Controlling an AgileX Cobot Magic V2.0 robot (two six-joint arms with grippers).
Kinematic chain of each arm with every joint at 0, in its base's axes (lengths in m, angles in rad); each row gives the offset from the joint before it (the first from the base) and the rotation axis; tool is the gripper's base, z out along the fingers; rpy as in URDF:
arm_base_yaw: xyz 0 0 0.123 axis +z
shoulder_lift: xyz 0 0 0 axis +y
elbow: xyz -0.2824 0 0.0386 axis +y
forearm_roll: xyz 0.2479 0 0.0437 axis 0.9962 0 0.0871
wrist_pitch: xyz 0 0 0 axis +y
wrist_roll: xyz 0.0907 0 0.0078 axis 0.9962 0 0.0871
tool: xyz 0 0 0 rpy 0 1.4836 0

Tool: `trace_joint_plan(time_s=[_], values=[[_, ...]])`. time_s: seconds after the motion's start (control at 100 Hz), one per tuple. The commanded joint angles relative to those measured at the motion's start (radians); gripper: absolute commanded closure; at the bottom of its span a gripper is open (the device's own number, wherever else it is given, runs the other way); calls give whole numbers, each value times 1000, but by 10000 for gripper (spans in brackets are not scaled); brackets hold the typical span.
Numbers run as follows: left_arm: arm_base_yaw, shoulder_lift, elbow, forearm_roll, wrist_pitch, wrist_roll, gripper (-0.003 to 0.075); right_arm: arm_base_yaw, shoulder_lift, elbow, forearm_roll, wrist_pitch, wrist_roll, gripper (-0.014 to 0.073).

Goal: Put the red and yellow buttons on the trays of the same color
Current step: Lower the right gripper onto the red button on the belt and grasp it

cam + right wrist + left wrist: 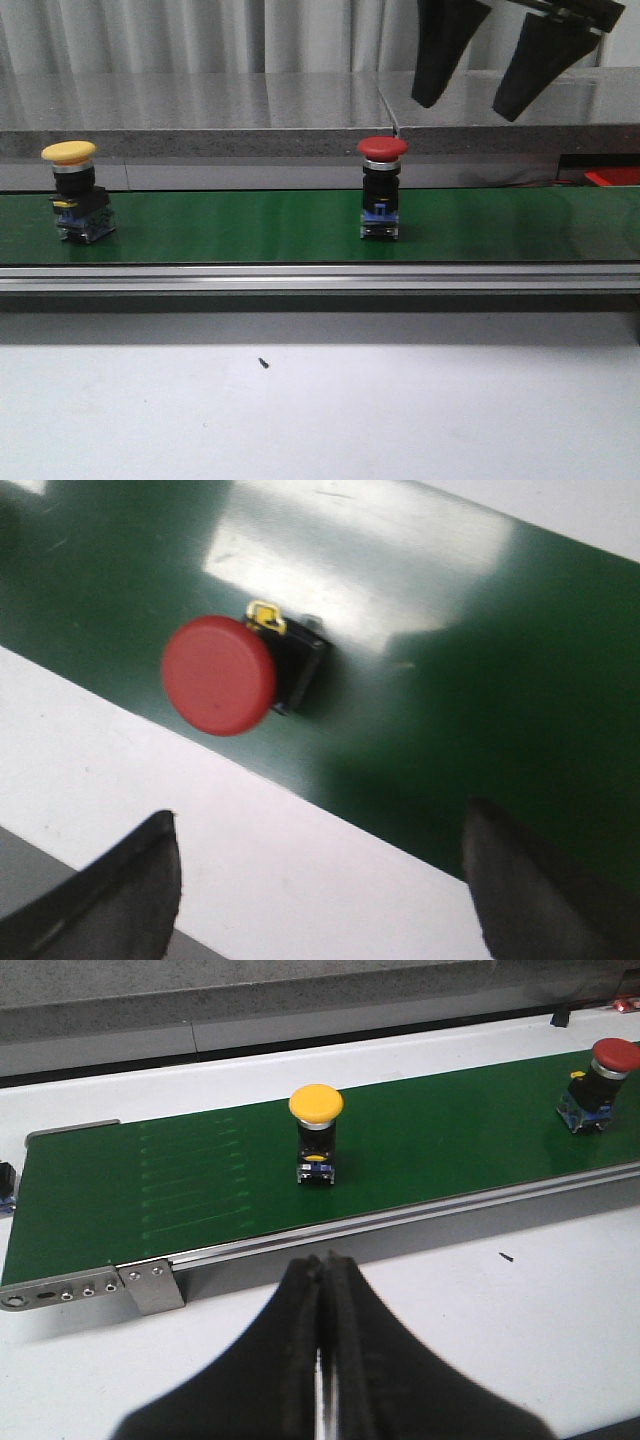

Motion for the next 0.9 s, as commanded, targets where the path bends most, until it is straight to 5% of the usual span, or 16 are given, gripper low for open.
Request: trace_joint_plan(time_s=[0.0, 0.4, 0.67, 0.89], values=[[-9, 8, -23, -18, -69, 0, 739, 26, -18, -51, 21, -19, -12, 13], [-9, 8, -23, -18, -69, 0, 739, 53, 87, -63, 19, -153, -12, 19], [-9, 8, -23, -18, -69, 0, 739, 53, 94, -63, 8, -155, -12, 390], [-9, 8, -23, -18, -69, 0, 739, 41, 51, -63, 7, -162, -12, 406]])
